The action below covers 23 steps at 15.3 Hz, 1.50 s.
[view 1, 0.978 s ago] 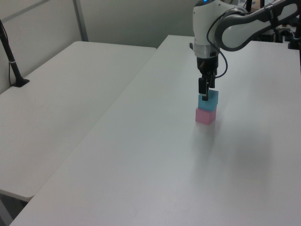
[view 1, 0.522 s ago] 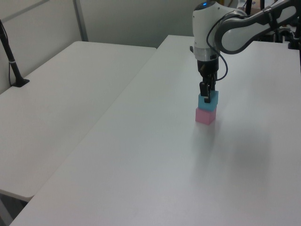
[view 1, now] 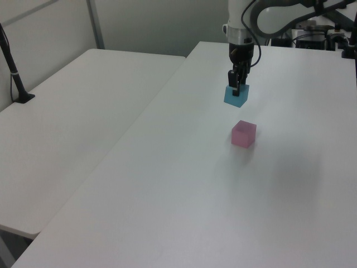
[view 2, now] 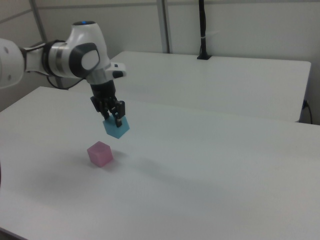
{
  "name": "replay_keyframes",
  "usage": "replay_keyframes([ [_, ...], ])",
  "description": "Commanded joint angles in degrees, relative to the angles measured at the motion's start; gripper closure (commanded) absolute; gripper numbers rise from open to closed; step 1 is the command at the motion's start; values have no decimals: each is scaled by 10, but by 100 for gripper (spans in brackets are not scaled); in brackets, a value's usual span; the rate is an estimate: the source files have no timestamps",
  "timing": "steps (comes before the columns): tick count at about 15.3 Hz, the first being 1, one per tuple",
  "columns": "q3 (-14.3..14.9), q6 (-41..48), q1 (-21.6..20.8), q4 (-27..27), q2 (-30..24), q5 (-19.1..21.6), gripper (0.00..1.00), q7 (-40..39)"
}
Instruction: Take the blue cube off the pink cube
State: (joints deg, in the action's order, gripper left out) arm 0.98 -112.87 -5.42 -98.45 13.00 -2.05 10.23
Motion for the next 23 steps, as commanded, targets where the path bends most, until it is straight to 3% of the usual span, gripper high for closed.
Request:
replay_keyframes([
  [1, 3, -79, 2, 43, 103, -5, 58, -1],
  [4, 2, -141, 6, 51, 136, -1, 58, 1],
  [5, 2, -145, 6, 51, 140, -2, 54, 7],
  [6, 1, -145, 5, 51, 141, -6, 33, 14],
  [7, 1, -145, 4, 51, 140, -7, 2, 19],
  [12, -3, -114, -20, 50, 88, -7, 0, 52],
  [16, -2, 37, -47, 47, -7, -55, 0, 66],
  [19, -1, 111, -39, 47, -67, -50, 0, 64],
  [23, 2, 128, -25, 47, -81, -17, 0, 63],
])
